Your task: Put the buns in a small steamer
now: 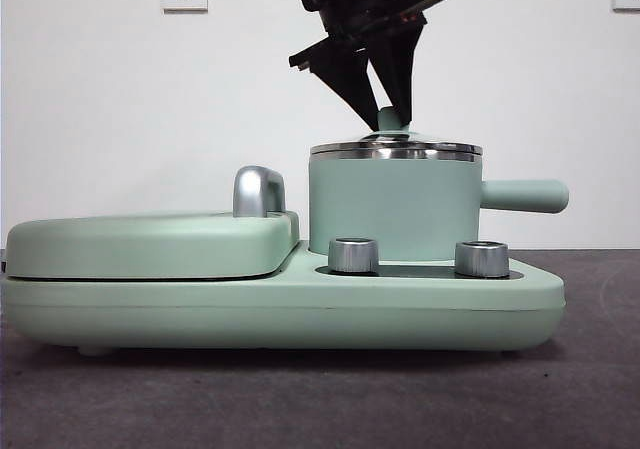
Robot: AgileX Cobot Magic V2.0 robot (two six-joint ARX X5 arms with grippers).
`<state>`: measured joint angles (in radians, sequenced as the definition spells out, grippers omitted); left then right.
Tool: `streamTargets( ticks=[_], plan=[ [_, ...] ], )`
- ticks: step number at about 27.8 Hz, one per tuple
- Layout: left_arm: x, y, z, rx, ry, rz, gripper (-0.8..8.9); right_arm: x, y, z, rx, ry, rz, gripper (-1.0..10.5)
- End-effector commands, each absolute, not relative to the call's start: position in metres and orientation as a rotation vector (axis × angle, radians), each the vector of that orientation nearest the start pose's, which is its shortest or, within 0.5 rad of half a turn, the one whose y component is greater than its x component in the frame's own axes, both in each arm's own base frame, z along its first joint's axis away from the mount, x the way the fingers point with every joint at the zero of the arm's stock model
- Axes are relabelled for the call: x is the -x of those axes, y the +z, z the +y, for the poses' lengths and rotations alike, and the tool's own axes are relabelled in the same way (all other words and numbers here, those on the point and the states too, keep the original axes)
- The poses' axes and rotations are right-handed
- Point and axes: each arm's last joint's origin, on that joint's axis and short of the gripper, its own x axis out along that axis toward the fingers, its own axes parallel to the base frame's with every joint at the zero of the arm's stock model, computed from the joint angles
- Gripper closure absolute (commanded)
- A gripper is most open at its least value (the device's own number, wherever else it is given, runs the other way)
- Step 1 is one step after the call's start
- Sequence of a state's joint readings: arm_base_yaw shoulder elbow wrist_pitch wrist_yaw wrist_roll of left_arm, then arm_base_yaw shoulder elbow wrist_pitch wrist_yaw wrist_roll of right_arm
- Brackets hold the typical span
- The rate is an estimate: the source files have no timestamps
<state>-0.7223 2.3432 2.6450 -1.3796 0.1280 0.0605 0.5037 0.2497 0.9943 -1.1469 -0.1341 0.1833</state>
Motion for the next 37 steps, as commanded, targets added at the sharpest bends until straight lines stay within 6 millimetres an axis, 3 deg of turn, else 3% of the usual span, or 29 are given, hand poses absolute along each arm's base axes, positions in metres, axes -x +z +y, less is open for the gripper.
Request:
streamTargets(
  ticks=[1, 3, 10, 13, 15, 19, 24, 31, 37],
  plan=[
    [-0.346, 0.338, -0.317, -0.349, -0.805, 1.032, 3.92, 0.009, 0.344, -0.001, -0.109, 0.594, 0.444, 4.6],
    [-0.34, 0.352, -0.311, -0.331, -0.802, 1.012, 3.04, 0.009, 0.344, -0.001, -0.108, 0.595, 0.444, 4.6],
    [-0.309, 0.412, -0.269, -0.182, -0.781, 0.999, 3.1, 0.009, 0.344, -0.001, -0.111, 0.606, 0.445, 4.6],
    [-0.283, 0.44, -0.25, -0.149, -0.834, 0.964, 3.13, 0.01, 0.344, 0.001, -0.119, 0.657, 0.449, 4.6],
    [-0.262, 0.446, -0.233, -0.167, -0.852, 0.996, 3.13, 0.01, 0.345, 0.002, -0.124, 0.683, 0.451, 4.6],
    [-0.213, 0.43, -0.182, -0.247, -0.846, 1.094, 3.14, 0.009, 0.349, 0.003, -0.127, 0.715, 0.41, 4.6],
    [-0.17, 0.404, -0.145, -0.266, -0.847, 1.113, 3.14, 0.008, 0.354, 0.005, -0.117, 0.772, 0.354, 4.6],
    [-0.112, 0.369, -0.098, -0.093, -0.847, 0.807, 3.14, 0.007, 0.355, 0.006, -0.117, 0.78, 0.344, 4.6],
    [-0.077, 0.328, -0.069, 0.031, -0.806, 0.641, 3.14, 0.007, 0.355, 0.006, -0.116, 0.78, 0.344, 4.6]
  ],
)
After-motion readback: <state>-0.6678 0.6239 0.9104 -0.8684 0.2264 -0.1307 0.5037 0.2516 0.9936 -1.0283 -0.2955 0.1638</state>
